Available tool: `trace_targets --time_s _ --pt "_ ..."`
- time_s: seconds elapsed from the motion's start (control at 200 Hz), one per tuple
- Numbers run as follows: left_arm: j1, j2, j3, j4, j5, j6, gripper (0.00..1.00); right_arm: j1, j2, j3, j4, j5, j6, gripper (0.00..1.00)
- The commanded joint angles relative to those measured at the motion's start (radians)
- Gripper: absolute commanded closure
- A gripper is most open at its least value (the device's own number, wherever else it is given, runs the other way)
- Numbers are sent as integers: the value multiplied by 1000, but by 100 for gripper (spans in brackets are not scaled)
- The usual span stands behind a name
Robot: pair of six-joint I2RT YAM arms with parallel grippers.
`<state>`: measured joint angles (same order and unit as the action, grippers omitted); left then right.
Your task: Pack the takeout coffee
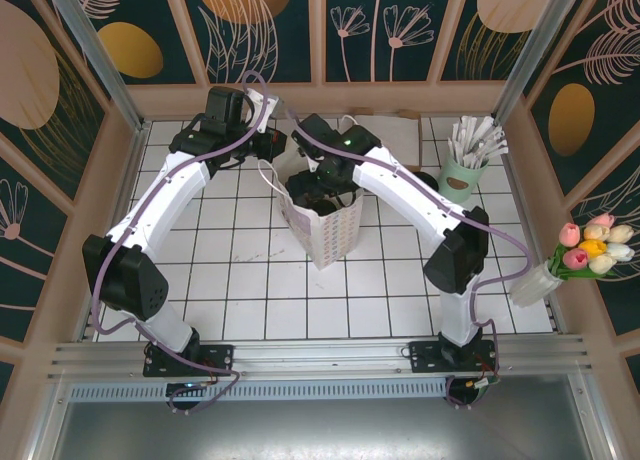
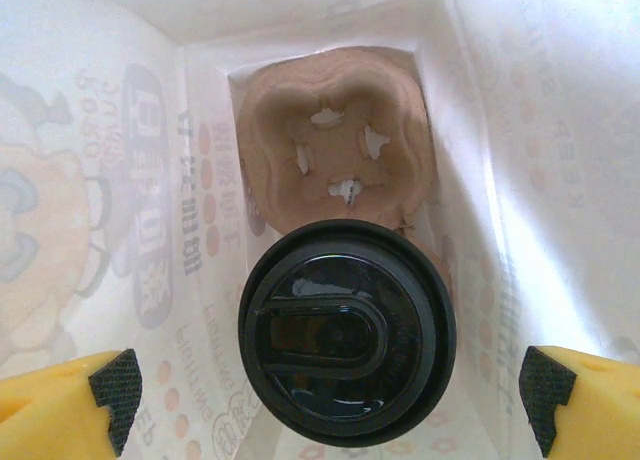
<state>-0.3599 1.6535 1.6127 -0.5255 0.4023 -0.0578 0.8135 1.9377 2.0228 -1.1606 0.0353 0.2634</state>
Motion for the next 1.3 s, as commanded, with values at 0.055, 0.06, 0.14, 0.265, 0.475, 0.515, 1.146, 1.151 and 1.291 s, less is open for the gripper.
trace_targets --time_s 0.055,0.06,0.14,0.265,0.475,0.515,1.146,1.151,1.291 --pt "1 -31 4 6 -13 -2 100 9 -66 36 -37 15 -9 1" --pt "1 -31 3 6 -13 -3 100 9 -66 37 -37 15 -9 1" --pt "1 -29 4 6 -11 -4 100 9 -76 36 -37 15 -9 1" --pt "1 -30 6 4 -11 -4 100 9 -91 35 -24 14 -10 1" --pt "1 -27 7 3 -12 -5 100 8 -110 36 -16 12 -14 1" --pt "1 -27 9 2 -11 -5 100 9 -112 38 -20 10 -14 1" --pt "1 -12 23 3 -8 -20 100 13 -423 -213 197 -15 53 1" --pt "1 -12 23 3 -9 -20 100 13 -428 -218 205 -15 55 1" --pt "1 -11 24 6 -8 -36 100 12 -516 -284 259 21 149 1"
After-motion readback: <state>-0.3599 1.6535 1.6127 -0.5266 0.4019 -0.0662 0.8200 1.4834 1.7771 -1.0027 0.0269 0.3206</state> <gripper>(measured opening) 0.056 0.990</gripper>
